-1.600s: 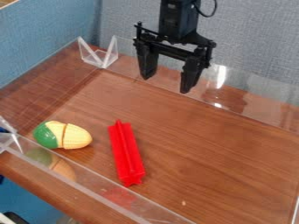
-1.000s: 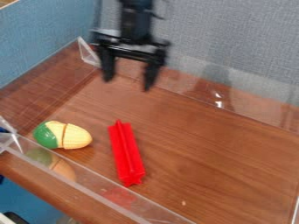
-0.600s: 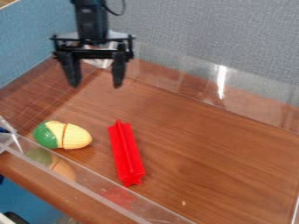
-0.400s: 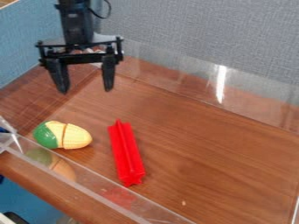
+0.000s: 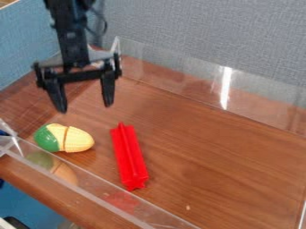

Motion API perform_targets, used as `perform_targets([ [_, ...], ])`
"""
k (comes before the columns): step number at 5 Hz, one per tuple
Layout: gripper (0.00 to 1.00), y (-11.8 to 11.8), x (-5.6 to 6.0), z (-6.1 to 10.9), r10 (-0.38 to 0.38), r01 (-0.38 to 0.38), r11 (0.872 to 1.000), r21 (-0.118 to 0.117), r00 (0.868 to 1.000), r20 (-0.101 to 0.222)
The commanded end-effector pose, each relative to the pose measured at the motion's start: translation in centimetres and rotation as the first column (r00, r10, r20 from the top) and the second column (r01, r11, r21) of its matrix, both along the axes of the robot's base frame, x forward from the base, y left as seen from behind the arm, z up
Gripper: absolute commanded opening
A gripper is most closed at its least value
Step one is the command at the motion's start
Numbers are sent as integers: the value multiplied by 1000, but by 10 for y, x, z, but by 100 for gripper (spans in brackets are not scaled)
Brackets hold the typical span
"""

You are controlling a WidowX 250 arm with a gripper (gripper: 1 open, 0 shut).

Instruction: Push the yellow object to the right side of the table

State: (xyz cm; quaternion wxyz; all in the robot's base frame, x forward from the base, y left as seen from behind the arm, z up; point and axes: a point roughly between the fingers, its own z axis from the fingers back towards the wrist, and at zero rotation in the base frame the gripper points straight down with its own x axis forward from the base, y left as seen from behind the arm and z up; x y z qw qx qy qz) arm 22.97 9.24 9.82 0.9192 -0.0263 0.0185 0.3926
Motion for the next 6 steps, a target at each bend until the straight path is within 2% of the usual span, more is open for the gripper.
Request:
perform_targets([
  [1,100,-6,-2,-12,101,-103,994,35,993,57],
  [2,100,-10,-8,-26,124,-126,991,39,990,61],
  [3,100,-9,-14,-29,119,-121,992,36,991,63],
  [5,100,18,-13,-47,195,-197,980,39,979,54],
  [6,100,31,-9,-57,223,-225,973,45,974,50],
])
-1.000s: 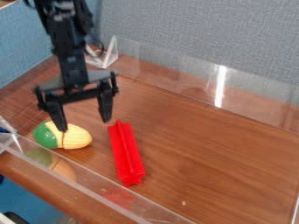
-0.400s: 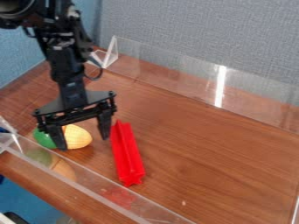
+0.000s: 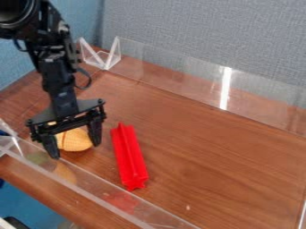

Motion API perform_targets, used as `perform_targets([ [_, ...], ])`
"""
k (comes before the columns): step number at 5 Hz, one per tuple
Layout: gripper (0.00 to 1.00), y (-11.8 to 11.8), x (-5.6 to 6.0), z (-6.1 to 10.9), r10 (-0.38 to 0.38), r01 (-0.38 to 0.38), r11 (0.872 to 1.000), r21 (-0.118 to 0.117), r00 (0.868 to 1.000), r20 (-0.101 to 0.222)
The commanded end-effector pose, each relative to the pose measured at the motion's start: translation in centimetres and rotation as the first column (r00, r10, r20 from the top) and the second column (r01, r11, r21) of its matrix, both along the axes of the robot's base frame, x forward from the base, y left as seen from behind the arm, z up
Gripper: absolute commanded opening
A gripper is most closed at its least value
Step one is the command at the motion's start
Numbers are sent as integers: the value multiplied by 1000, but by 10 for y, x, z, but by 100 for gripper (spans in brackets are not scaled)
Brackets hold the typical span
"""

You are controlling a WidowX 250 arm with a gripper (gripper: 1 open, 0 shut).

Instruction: Push the yellow object to the right side of the table

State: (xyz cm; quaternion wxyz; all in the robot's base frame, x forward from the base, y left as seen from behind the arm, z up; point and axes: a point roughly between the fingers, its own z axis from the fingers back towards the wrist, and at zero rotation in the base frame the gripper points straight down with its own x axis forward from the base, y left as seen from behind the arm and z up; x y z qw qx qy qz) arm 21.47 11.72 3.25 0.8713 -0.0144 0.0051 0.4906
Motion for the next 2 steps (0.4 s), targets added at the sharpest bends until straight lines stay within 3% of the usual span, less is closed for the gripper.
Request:
perform_targets([
  [1,100,6,1,8,2,-3,1000,25,999,32],
  [2,100,5,-4,6,-6,5,1000,29,1000,29],
])
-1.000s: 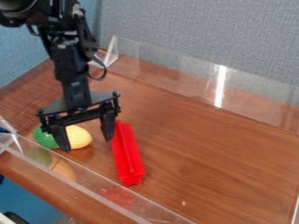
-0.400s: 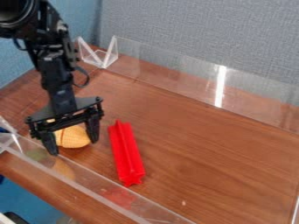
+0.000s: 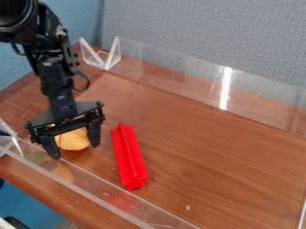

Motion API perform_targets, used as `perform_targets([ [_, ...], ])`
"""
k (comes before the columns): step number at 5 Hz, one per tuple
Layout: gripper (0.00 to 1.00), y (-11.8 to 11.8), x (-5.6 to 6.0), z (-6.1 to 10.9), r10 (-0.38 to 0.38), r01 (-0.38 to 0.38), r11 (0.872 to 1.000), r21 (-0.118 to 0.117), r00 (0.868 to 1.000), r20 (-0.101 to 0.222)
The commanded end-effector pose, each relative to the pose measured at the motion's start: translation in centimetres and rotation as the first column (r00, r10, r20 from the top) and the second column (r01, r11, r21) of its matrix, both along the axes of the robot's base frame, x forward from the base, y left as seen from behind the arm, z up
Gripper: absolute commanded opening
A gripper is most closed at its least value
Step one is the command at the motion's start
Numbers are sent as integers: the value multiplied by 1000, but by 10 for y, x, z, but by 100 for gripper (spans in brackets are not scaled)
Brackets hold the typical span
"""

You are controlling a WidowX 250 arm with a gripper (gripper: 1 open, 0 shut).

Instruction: Push the yellow object to the right side of the table

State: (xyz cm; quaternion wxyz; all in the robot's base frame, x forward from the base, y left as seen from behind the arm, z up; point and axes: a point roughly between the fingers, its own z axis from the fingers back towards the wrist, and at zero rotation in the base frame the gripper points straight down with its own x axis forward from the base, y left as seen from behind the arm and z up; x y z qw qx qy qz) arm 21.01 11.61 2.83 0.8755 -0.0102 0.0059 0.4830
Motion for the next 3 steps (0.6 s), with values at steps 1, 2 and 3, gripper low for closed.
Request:
perform_targets([
  [1,100,2,-1,1,55,-56,998,28,998,34],
  [2,100,-2,-3,-2,95,-97,995,37,995,35],
  [3,100,5,0,1,83,-85,995,47,996,39],
])
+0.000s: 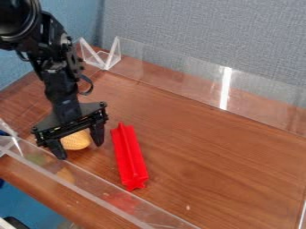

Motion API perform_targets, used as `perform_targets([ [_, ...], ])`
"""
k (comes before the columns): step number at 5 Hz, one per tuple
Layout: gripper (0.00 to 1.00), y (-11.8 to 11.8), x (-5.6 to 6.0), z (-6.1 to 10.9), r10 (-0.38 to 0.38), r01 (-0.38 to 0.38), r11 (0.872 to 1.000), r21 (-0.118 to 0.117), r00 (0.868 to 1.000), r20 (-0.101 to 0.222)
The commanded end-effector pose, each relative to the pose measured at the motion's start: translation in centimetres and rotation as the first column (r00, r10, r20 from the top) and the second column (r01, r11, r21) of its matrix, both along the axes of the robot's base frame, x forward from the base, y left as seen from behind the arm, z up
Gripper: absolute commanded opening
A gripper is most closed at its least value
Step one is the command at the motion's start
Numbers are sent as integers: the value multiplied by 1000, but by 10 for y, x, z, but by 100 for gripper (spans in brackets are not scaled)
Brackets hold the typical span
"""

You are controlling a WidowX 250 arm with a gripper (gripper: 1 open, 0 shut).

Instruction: Push the yellow object to the right side of the table

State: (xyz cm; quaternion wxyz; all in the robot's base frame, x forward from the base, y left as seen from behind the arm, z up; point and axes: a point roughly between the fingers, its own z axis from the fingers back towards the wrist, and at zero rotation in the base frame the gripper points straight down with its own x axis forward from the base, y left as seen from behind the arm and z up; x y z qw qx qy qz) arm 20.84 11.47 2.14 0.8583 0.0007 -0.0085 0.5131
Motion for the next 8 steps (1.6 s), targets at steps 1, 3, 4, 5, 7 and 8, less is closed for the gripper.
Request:
perform_targets([
  [1,100,14,5,11,4,-5,1000,25,1000,25],
  [3,0,25,8,14,11,-12,999,31,1000,25],
  [4,0,30,6,19,-54,54,998,29,998,30],
  [5,0,33,5,26,-126,125,992,27,991,36],
  [7,0,37,-2,51,-183,182,983,22,982,55],
  [8,0,33,-4,89,-217,216,976,22,970,106],
])
